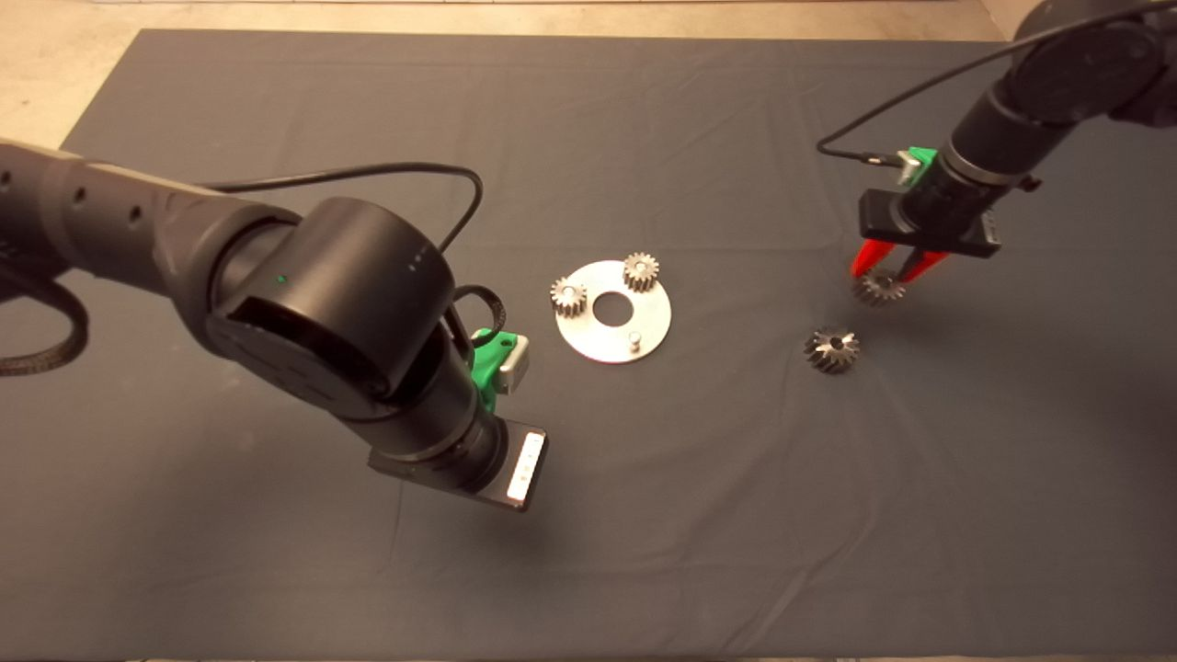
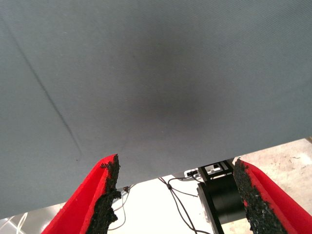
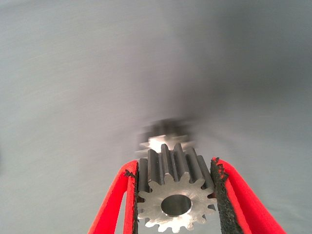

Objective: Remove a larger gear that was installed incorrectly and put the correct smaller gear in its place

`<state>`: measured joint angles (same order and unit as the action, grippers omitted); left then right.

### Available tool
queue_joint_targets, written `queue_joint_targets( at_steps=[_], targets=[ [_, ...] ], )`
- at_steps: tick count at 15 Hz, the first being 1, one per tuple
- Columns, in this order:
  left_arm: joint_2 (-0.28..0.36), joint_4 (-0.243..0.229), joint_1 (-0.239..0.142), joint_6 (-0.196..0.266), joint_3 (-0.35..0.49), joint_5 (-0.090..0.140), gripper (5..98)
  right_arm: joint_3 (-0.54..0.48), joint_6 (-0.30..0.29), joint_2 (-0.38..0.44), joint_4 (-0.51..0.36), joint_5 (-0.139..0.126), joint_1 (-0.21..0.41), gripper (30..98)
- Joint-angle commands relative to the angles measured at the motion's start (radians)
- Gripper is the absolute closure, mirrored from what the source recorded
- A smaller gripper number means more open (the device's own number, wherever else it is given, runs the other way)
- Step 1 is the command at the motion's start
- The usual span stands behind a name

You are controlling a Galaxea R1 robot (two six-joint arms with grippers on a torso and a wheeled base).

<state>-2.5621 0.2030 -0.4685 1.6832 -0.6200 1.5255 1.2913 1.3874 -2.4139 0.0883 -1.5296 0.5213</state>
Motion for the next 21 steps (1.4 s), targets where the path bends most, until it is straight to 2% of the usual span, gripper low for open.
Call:
queue_joint_targets(
  at_steps=[1, 6, 12, 15, 18, 21],
  targets=[
    [0.055, 0.003, -0.009, -0.027, 0.013, 0.133, 44.4, 0.065, -0.005, -0.139, -0.056, -0.126, 0.043, 96.7],
    [0.069, 0.004, -0.009, -0.042, 0.016, 0.133, 44.4, 0.198, -0.039, -0.252, -0.056, -0.126, 0.042, 96.9],
    [0.064, 0.013, -0.007, -0.046, -0.01, 0.133, 44.4, 0.224, -0.034, -0.337, -0.056, -0.124, 0.043, 97.0],
    [0.062, 0.026, 0.021, -0.046, -0.012, 0.133, 44.4, 0.213, -0.034, -0.368, -0.056, -0.122, 0.04, 97.1],
    [0.067, 0.033, 0.025, -0.046, -0.012, 0.133, 44.4, 0.212, -0.034, -0.427, -0.056, -0.122, 0.037, 97.0],
    [0.069, 0.033, 0.027, -0.046, -0.012, 0.133, 44.4, 0.203, -0.036, -0.465, -0.056, -0.103, 0.031, 97.1]
  ],
)
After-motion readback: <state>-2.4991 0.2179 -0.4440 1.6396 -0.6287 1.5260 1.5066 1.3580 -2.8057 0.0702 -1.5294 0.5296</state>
